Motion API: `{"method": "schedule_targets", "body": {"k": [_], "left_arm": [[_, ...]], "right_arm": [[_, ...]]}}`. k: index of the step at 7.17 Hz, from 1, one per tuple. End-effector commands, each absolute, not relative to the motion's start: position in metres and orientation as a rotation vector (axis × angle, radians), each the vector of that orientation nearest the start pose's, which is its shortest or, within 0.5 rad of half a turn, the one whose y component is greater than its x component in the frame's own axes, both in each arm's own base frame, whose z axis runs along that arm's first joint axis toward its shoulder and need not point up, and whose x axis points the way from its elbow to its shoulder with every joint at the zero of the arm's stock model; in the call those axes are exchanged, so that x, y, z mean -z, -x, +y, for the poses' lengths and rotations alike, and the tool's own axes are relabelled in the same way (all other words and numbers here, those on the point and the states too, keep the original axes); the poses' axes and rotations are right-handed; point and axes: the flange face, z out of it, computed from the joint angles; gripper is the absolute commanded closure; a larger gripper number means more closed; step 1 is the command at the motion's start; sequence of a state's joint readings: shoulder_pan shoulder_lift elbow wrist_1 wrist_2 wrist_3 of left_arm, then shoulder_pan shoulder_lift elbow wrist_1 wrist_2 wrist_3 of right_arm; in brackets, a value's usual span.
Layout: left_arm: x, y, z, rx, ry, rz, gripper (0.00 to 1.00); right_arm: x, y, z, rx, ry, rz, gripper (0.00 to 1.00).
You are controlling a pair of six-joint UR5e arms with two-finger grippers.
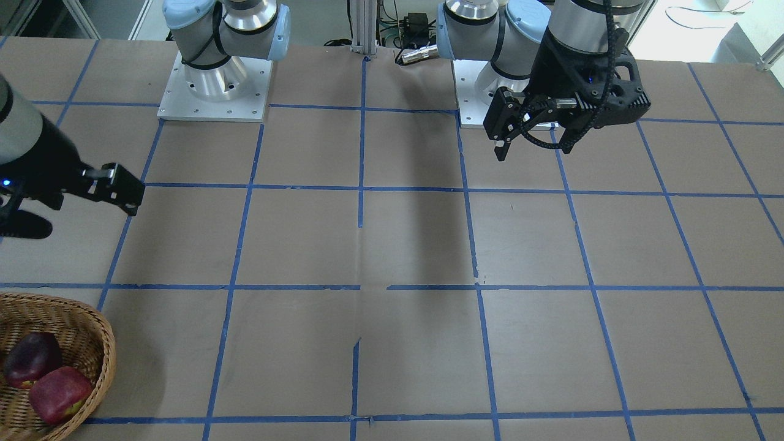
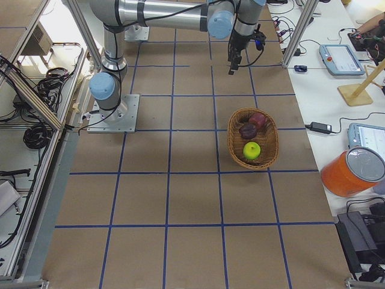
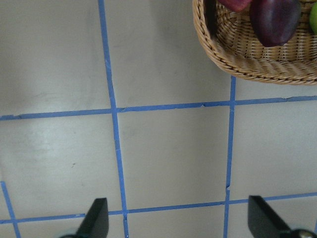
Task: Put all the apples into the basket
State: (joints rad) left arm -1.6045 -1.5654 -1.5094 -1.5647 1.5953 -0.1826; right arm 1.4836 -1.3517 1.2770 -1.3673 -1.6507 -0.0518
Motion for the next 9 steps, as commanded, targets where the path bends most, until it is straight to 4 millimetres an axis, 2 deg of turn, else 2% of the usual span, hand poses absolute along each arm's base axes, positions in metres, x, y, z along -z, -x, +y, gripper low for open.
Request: {"method": "schedule_targets", "body": {"k": [1, 2, 3, 4, 5, 7, 9], "left_arm": [[-0.522, 0.147, -0.490, 0.118, 0.231, 3.114, 0.00], [-0.521, 0.148, -0.491, 0.118, 0.231, 3.114, 0.00], [-0.521, 0.148, -0.491, 0.118, 0.231, 3.114, 0.00], [-0.521, 0.147, -0.492, 0.118, 0.233, 3.114, 0.00], [-0.523, 0.147, -0.490, 0.121, 0.231, 3.114, 0.00], [-0.521, 0.147, -0.490, 0.116, 0.231, 3.114, 0.00], [-0.522, 0.146, -0.490, 0.118, 0.233, 3.114, 0.00]], "right_arm": [[-0.506, -0.136, -0.514, -0.216, 0.035, 3.212, 0.00], [-0.484, -0.139, -0.492, -0.281, 0.035, 3.207, 0.00], [-0.471, -0.138, -0.471, -0.306, 0.055, 3.202, 0.00], [-0.467, -0.134, -0.475, -0.195, 0.040, 3.213, 0.00], [-0.480, -0.131, -0.474, -0.131, 0.025, 3.219, 0.00], [-0.487, -0.117, -0.478, -0.123, -0.039, 3.175, 0.00], [-0.497, -0.123, -0.471, -0.093, -0.044, 3.124, 0.00]]}}
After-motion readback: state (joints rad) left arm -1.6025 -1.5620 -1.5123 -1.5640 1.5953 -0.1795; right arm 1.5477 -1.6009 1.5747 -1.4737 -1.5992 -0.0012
